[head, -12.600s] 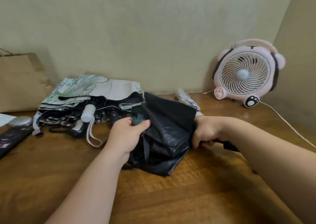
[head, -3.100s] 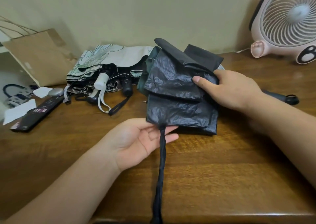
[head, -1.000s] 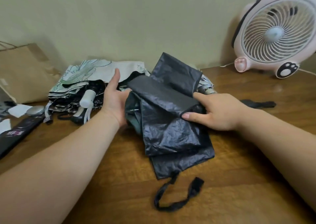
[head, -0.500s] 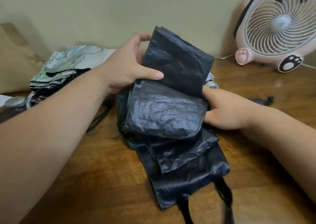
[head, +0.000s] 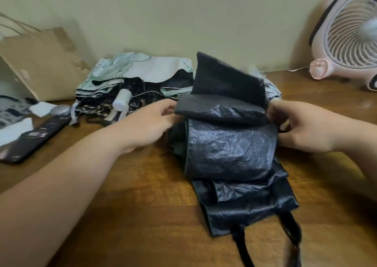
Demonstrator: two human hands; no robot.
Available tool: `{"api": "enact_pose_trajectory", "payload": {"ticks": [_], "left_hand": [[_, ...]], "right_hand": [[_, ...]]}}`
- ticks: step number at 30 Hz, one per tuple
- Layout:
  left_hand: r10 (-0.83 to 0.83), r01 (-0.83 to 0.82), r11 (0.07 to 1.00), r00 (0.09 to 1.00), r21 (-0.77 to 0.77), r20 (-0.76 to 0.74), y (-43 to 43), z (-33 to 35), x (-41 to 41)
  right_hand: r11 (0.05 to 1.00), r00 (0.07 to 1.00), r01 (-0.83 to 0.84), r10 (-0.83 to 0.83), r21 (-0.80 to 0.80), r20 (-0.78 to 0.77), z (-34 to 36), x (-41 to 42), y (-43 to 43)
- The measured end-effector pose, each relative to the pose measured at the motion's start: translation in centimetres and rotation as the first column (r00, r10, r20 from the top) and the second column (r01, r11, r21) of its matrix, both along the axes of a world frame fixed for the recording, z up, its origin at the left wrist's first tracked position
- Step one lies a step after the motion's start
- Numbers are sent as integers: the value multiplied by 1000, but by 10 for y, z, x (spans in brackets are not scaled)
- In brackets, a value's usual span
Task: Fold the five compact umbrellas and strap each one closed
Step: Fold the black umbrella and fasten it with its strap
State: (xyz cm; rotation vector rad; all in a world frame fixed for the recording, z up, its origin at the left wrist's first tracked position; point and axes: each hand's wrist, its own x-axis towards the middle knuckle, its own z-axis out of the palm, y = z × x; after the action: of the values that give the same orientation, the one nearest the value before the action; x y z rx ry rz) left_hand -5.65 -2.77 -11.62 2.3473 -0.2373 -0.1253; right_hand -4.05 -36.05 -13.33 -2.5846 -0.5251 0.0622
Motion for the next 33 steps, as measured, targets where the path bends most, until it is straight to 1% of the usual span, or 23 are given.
{"api": "enact_pose_trajectory", "payload": {"ticks": [1, 2, 4, 5, 6, 7, 8, 9, 10, 11, 13, 14, 15, 16, 18, 20, 23, 25, 26, 28, 30, 32, 33], "left_hand": [[13, -16, 999, 999, 51, 50, 2, -2, -6], [46, -52, 998, 990, 46, 131, 1, -4, -12], [186, -140, 978, 920, -153, 344, -2, -4, -26], [241, -128, 955, 859, -267, 451, -5, -1, -33], [229, -58, 950, 796, -307, 560, -8, 5, -40], [133, 47, 968, 737, -247, 662, -10, 11, -45], [-26, 147, 984, 683, -102, 730, -15, 16, -49], [-204, 228, 971, 645, 70, 736, -21, 19, -52], [-346, 264, 938, 656, 226, 670, -27, 21, -53], [-441, 280, 893, 702, 353, 559, -31, 21, -51], [-516, 269, 779, 787, 566, 337, -34, 14, -41], [-518, 255, 730, 811, 635, 271, -32, 8, -36], [-504, 240, 714, 828, 658, 245, -30, 2, -33], [-476, 220, 735, 841, 641, 257, -27, -3, -32], [-424, 163, 805, 831, 571, 360, -22, -8, -32], [-393, 123, 839, 810, 529, 435, -18, -11, -33], [-404, 130, 853, 778, 506, 481, -17, -10, -40], [-456, 180, 835, 754, 519, 473, -18, -10, -45], [-486, 207, 819, 748, 536, 453, -19, -11, -47], [-518, 254, 784, 771, 567, 370, -20, -15, -50], [-543, 294, 761, 777, 579, 319, -20, -17, -52], [-589, 340, 762, 718, 551, 371, -19, -14, -57], [-614, 374, 766, 668, 524, 421, -18, -11, -61]], "right_hand": [[1000, 1000, -5, 5, -26, 28, 2, -2, 2], [999, 998, -13, 16, -52, 53, 5, -4, 4], [998, 997, -17, 23, -66, 80, 10, -7, 6], [998, 996, -18, 23, -59, 86, 10, -8, 7], [999, 996, -19, 24, -51, 89, 9, -8, 8], [999, 996, -20, 23, -37, 82, 8, -7, 7], [1000, 998, -21, 22, -14, 66, 6, -6, 7], [1000, 999, -20, 19, 15, 47, 5, -5, 7], [999, 999, -17, 15, 41, 41, 4, -5, 8], [998, 999, -9, 7, 61, 47, 2, -4, 10], [996, 996, 28, -35, 81, 87, -4, -1, 14], [995, 992, 52, -61, 84, 112, -7, 0, 17], [993, 987, 76, -87, 89, 133, -10, 1, 20], [990, 983, 97, -111, 99, 147, -12, 2, 23], [986, 979, 126, -141, 112, 145, -15, 4, 29], [986, 979, 139, -151, 93, 135, -15, 4, 33], [994, 961, 108, -104, -2, 256, -6, -4, 30], [998, 938, 51, -32, -45, 344, 3, -15, 25], [999, 937, 17, 2, -52, 349, 7, -20, 23], [993, 957, -24, 57, -119, 285, 13, -27, 19], [961, 982, -52, 98, -273, 158, 19, -32, 16], [928, 992, -95, 119, -361, 46, 26, -45, 15], [936, 993, -120, 121, -331, -18, 28, -56, 16]]}}
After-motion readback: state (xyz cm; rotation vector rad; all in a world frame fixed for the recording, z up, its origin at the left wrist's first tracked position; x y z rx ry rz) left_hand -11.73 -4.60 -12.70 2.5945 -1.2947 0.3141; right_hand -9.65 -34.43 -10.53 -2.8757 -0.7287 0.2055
